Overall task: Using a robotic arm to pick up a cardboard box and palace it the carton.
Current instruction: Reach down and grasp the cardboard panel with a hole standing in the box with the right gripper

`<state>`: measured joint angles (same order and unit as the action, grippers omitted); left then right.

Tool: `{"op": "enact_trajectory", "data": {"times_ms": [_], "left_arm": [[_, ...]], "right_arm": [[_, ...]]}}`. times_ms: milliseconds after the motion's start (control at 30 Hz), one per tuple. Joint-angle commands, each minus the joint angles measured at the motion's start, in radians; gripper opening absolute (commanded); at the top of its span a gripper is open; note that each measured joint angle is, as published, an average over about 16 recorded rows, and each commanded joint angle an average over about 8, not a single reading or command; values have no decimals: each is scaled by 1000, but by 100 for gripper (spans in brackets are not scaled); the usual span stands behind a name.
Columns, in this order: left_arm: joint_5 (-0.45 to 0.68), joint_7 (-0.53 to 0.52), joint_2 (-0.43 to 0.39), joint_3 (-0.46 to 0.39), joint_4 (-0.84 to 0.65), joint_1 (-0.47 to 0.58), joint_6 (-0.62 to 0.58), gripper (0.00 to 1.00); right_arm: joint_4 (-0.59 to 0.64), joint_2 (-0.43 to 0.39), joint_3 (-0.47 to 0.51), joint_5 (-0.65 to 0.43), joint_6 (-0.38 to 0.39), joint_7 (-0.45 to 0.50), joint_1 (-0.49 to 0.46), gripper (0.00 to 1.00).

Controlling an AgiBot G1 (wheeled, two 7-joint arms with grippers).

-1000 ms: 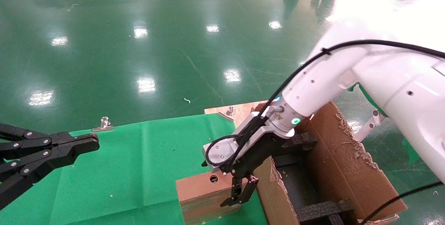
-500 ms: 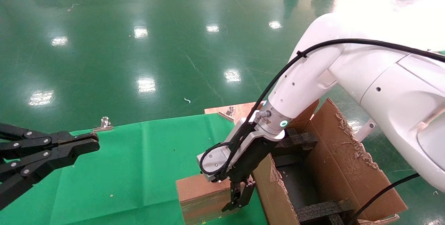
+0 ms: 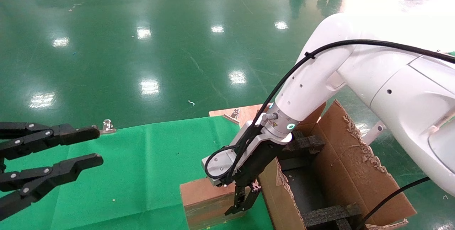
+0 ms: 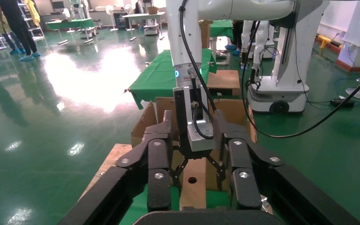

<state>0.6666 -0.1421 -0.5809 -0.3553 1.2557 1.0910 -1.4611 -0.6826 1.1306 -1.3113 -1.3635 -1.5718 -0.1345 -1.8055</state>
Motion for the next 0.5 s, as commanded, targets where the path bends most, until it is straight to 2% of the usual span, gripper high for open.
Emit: {"op": "enact_trajectory", "data": {"times_ms": [33, 500], "left_arm": [[0, 0, 0, 0, 0, 0, 0, 100], [0, 0, 0, 0, 0, 0, 0, 100]], "right_arm": [[-2, -1, 1, -1, -1, 1, 0, 0], [-6, -3, 3, -4, -2, 3, 1, 0]]}}
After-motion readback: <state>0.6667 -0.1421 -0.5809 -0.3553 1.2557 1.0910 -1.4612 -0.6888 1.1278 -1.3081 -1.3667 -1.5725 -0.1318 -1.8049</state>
